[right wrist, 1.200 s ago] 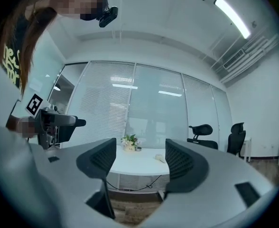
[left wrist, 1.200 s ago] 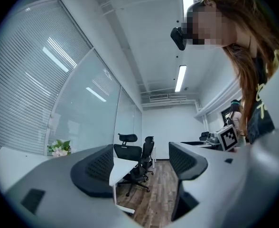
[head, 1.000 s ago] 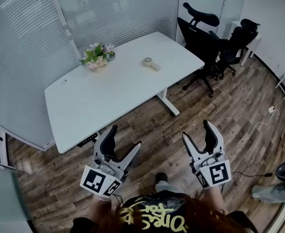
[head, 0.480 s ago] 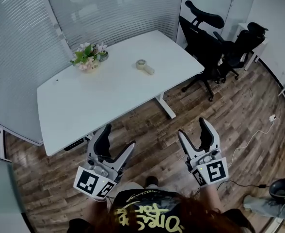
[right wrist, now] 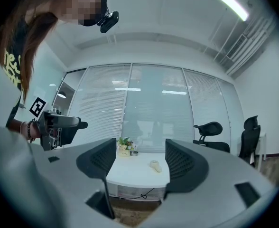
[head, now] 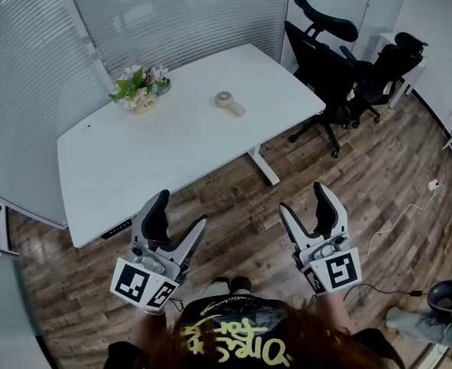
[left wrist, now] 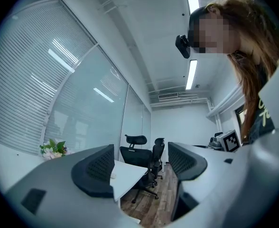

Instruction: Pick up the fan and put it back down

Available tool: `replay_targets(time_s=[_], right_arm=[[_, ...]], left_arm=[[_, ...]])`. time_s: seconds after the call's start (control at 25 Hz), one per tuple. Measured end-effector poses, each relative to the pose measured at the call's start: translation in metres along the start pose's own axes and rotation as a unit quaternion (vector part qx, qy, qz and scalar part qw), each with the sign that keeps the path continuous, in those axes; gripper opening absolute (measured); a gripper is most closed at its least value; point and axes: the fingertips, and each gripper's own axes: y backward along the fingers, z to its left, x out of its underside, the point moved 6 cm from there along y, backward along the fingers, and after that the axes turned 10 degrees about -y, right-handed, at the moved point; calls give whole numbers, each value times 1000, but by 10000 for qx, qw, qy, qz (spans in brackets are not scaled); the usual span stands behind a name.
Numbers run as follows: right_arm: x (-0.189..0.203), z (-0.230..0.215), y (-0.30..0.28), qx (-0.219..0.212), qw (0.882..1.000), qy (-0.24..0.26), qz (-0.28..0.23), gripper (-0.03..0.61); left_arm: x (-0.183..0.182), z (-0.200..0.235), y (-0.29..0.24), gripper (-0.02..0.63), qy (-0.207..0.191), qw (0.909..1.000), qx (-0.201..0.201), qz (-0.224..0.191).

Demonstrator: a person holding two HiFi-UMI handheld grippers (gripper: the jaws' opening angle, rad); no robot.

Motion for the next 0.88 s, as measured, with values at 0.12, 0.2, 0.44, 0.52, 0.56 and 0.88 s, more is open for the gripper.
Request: replay_targets(time_s=[0.12,0.2,0.44,0.52,0.56,0.88], right_arm=[[-3,0,2,8,10000,23,-56,305],[-3,0,4,-2,10000,35,-65,305],[-8,-5,9,-27,9999,74,-150,305],[-10,-8,12,-30,9998,82,-192,305],[-11,-10,14,-31,9998,74,-199,305],[2,-12,10,-168,9999,37,17,305]], left_arm=[[-1,-2,1,348,-59,10000,13,8],[-2,-2,2,348,-81,10000,-7,8],[-6,-8,2,348,-168,9999,-40,2],[-6,-14,1,348,-204,9998,-39,-5],[-7,-16,0,348,-206,9998,-47,-15],[4,-15,8,348,-83,9995,-265,152]])
